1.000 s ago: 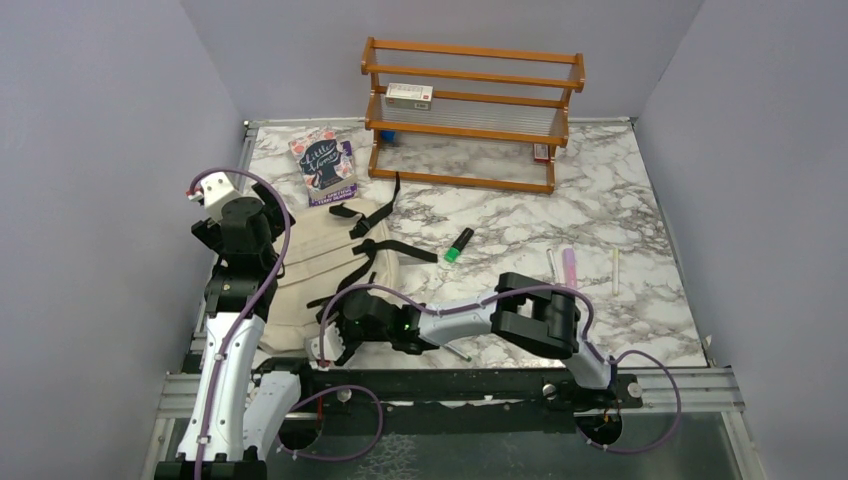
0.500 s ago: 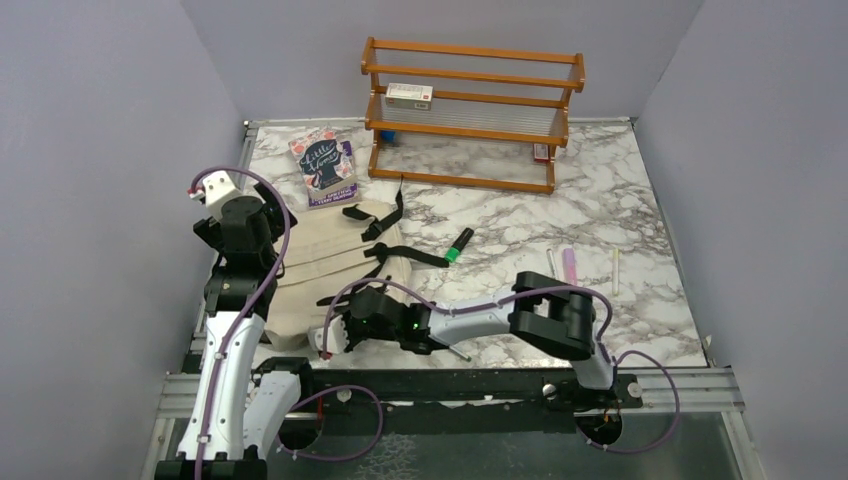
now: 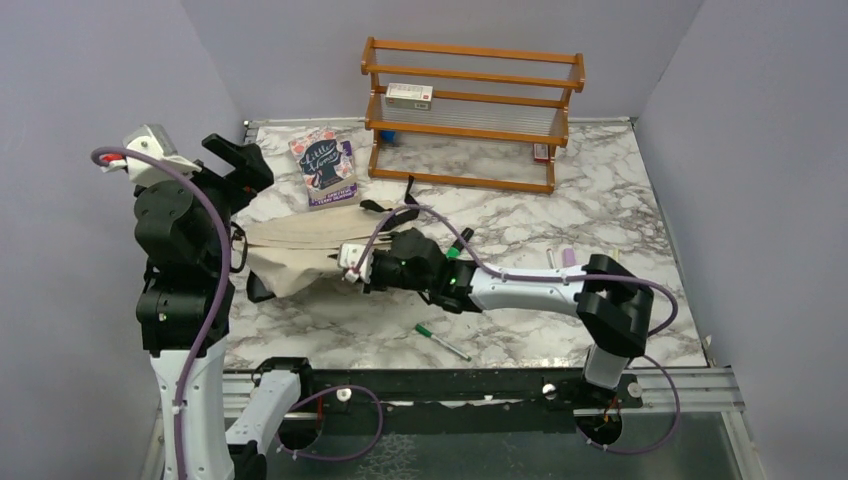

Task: Pack the student bag
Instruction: Pick up the student bag at the center of the board.

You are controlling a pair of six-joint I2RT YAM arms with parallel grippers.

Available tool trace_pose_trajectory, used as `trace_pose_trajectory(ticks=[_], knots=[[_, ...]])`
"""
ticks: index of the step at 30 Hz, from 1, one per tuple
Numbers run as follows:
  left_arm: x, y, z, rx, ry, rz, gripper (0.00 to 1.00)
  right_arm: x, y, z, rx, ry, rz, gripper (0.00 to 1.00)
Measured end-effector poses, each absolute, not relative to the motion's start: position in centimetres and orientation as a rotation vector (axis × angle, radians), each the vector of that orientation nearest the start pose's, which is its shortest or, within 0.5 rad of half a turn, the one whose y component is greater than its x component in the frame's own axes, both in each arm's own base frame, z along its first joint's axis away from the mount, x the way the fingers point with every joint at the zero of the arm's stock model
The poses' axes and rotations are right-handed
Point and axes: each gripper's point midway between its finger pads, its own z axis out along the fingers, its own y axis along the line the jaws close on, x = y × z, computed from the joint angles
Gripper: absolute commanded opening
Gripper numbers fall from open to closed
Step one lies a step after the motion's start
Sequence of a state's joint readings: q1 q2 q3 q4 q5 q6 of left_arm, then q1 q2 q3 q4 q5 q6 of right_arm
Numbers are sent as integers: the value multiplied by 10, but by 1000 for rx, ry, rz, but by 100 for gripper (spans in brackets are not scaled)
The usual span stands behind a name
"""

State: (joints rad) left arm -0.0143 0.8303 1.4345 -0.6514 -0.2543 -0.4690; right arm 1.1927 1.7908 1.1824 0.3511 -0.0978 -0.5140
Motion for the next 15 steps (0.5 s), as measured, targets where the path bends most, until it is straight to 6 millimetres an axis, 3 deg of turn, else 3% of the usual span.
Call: trace_pose_trajectory(ticks=[3, 7, 11, 15], knots=[[242, 21, 456, -553, 1510, -180, 99, 219, 495, 200, -1368, 1214, 646, 1], [234, 22, 446, -560, 1547, -170, 99, 231, 477, 216, -1283, 1254, 751, 1], [231, 22, 431, -563, 1595, -152, 99, 242, 463, 230, -1218, 1284, 828, 1], [232, 22, 404, -574, 1681, -127, 99, 249, 454, 238, -1162, 1311, 882, 1]])
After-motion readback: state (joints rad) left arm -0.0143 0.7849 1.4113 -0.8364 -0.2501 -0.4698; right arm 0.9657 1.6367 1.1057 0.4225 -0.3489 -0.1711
